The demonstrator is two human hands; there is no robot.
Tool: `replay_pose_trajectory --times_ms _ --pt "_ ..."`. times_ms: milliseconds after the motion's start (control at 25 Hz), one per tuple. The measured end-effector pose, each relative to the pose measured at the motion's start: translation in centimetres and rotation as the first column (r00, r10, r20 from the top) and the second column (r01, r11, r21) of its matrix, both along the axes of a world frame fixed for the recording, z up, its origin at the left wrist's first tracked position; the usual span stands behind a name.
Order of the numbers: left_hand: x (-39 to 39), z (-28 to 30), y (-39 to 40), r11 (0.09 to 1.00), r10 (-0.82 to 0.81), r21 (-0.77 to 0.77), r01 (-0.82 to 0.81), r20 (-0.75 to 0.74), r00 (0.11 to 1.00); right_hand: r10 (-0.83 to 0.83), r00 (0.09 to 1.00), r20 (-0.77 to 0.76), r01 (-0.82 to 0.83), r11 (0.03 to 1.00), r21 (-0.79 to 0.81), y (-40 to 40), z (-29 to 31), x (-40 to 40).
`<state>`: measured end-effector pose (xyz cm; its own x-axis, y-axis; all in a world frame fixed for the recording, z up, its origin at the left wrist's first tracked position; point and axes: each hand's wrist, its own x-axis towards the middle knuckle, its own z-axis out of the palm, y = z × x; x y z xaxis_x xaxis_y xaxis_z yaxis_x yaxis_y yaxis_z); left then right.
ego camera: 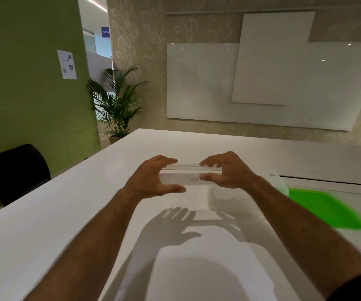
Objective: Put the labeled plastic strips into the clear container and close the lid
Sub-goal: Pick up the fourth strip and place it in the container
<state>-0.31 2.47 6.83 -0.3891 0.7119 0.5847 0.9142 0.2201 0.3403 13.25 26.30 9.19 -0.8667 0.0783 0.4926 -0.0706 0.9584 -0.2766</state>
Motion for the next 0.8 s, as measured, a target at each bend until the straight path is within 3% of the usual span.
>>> replay_pose_trajectory --times_ms 160,360,800 --pt "0.3 -0.6 0.9 0.993 -0.088 -0.081 0.087 -0.011 0.996 0.026 0.999 0.031 -0.023 0.994 -0.103 1.1 0.5 2.1" --pt "1.3 -0.7 2.6 0.986 -0.156 -0.057 0.157 0.026 0.987 -0.008 1.0 0.029 0.013 0.984 -0.176 2.2 0.9 4.0" --pt "3.1 0.9 6.7 0.962 -0.253 -0.047 0.269 0.223 0.942 -0.084 0.995 0.044 0.088 0.991 -0.1 5.7 1.7 7.2"
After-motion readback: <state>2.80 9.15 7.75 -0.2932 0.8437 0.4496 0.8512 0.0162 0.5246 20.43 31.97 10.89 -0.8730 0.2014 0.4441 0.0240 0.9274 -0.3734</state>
